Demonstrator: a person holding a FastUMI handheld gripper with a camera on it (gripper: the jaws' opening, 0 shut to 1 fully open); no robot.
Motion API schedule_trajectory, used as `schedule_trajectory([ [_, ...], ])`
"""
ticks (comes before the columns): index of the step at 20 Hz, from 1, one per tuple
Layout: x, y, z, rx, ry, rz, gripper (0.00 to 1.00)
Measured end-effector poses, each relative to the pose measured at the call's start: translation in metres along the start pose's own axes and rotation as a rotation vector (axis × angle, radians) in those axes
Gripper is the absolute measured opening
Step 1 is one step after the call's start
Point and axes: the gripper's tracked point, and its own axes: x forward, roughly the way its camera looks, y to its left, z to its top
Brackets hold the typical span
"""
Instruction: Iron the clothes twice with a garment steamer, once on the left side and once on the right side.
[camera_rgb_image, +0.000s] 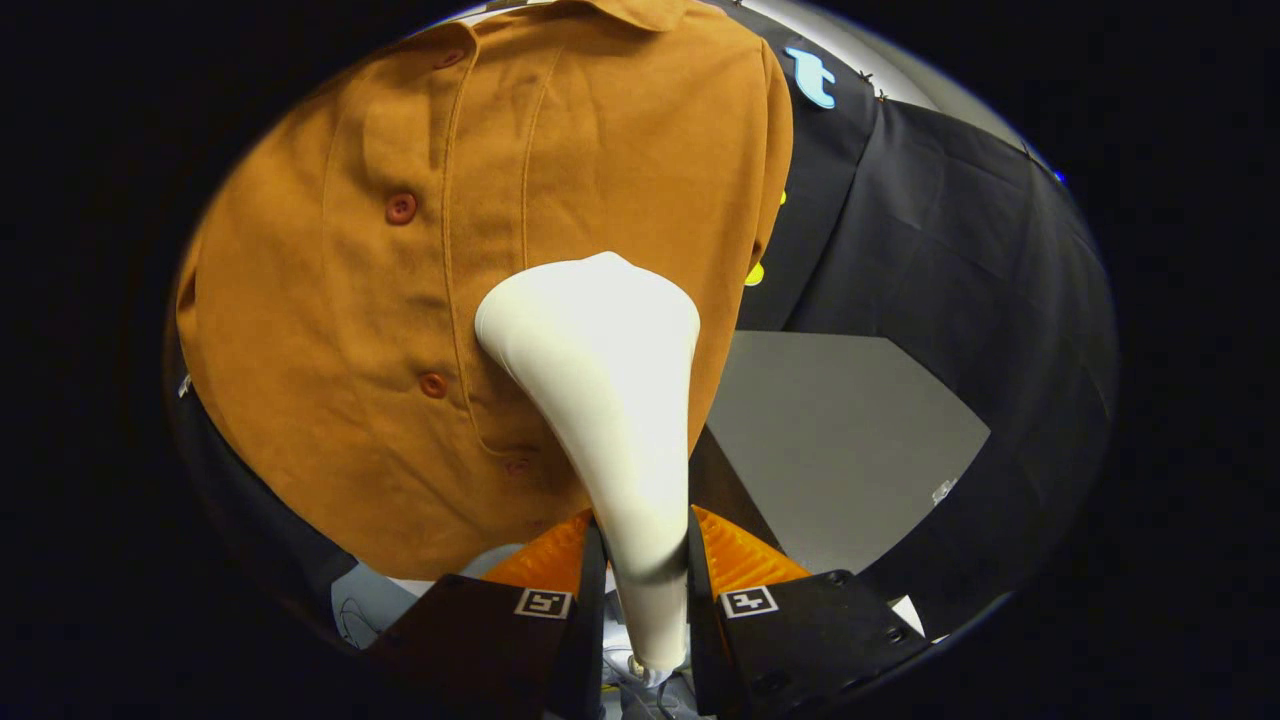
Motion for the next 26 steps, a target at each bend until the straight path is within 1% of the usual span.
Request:
schedule_trajectory([
  [8,0.025,-0.001,-0.053,-0.031,0.134,0.022,0.39],
  [13,0.020,-0.005,-0.062,-0.018,0.152,0.024,0.39],
  [16,-0.003,-0.018,-0.050,0.016,0.112,0.016,0.39],
  [19,-0.029,-0.022,-0.017,0.041,0.023,0.032,0.39],
  [23,-0.068,-0.010,0.025,0.043,-0.103,0.060,0.39],
  [26,-0.096,0.017,0.059,0.036,-0.195,0.096,0.39],
])
